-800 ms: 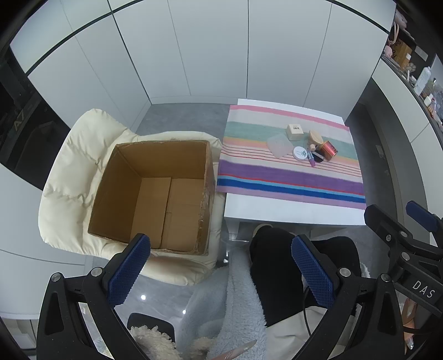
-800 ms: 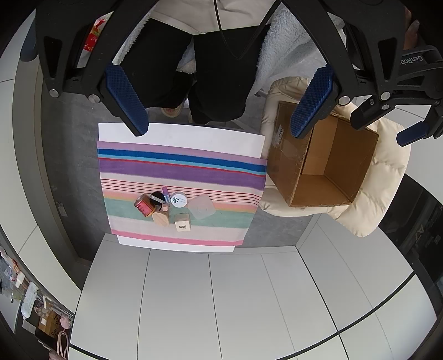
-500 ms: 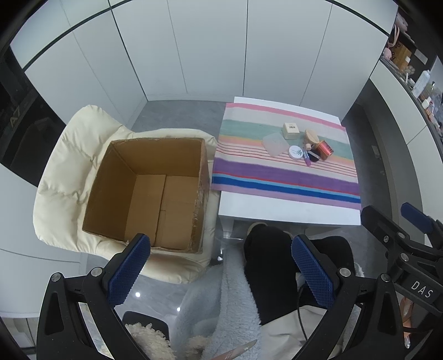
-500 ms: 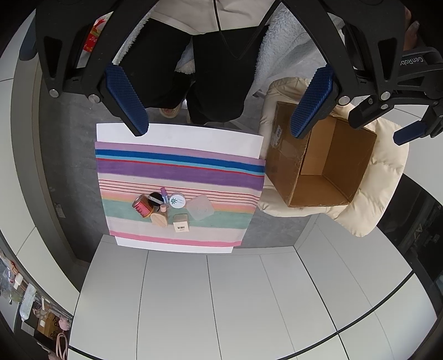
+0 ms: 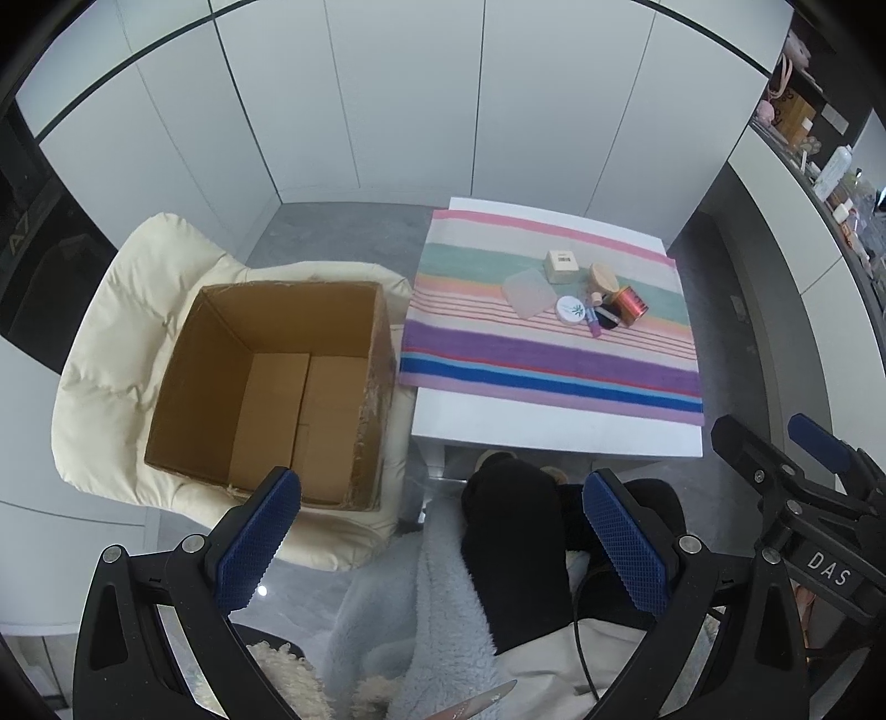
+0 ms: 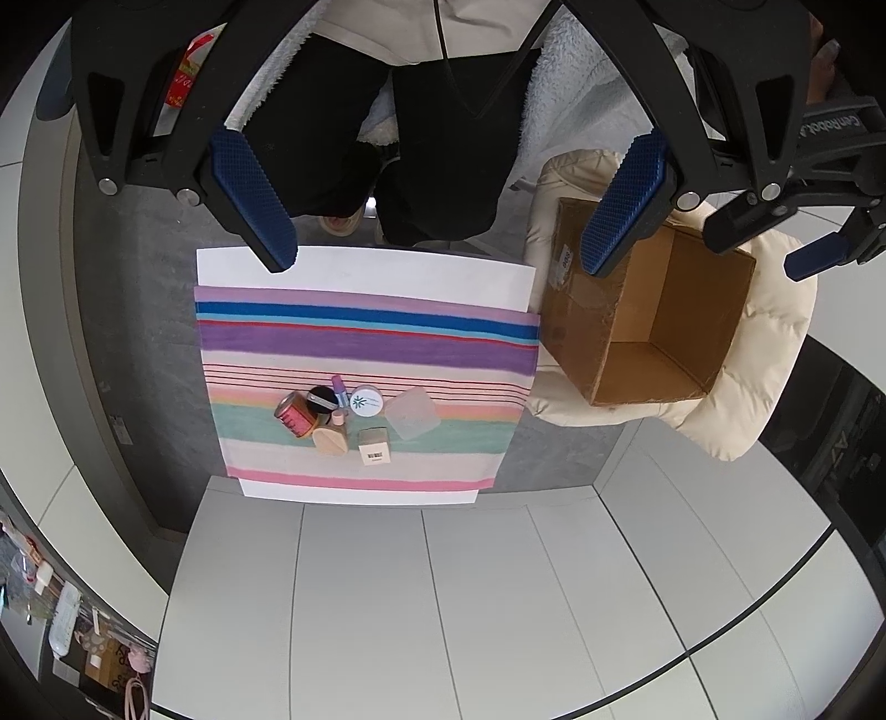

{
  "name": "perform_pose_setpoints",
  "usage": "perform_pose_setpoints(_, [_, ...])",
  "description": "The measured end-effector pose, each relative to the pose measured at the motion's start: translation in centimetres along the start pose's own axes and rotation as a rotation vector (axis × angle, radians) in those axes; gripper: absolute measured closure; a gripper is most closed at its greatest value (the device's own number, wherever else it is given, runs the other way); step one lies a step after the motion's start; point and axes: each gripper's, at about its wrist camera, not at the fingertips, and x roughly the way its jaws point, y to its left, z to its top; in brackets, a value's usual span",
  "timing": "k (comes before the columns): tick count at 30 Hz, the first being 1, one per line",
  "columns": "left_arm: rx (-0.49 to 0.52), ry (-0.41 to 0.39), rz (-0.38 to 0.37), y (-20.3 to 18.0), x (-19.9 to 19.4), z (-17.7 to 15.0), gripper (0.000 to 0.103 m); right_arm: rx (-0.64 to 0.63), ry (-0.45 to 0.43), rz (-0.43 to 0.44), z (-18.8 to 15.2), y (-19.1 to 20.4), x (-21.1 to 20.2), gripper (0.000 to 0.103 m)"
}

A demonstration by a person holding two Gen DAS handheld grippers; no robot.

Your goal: Organize objects

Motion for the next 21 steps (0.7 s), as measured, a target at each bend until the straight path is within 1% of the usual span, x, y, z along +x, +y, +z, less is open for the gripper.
perform_pose_setpoints(3, [0.009, 0.002, 0.003, -1.0, 0.3, 0.1, 0.001, 0.019, -0.014, -0.005, 0.1, -1.4, -0.1, 0.0])
perform_pose_setpoints(8, [0.025, 0.027, -0.014, -3.1, 1.2, 0.3, 0.001, 0.053, -0.079, 0.011, 0.3, -4.4, -0.2, 0.0])
perform_pose_setpoints(10, [0.03, 0.033, -0.014, -4.1, 1.7, 0.4, 0.001, 0.066, -0.091, 0.009, 0.3, -5.6, -0.1, 0.0])
perform_pose_setpoints(13, [0.041, 0.05, -0.029, -5.8, 2.5, 0.7, 0.001, 0.067, -0.076, -0.031, 0.2, -7.4, -0.2, 0.0])
perform_pose_setpoints(15, [0.05, 0.06, -0.04, -6.9, 3.0, 0.9, 0.001, 0.085, -0.054, -0.033, 0.1, -8.7, 0.1, 0.0])
perform_pose_setpoints(16, [0.055, 0.063, -0.041, -7.5, 3.3, 1.0, 0.001, 0.096, -0.029, -0.032, 0.0, -9.1, 0.3, 0.0])
perform_pose_setpoints(21, [0.088, 0.067, -0.048, -10.8, 4.4, 1.7, 0.001, 0.139, -0.004, -0.047, -0.2, -12.4, 0.4, 0.0])
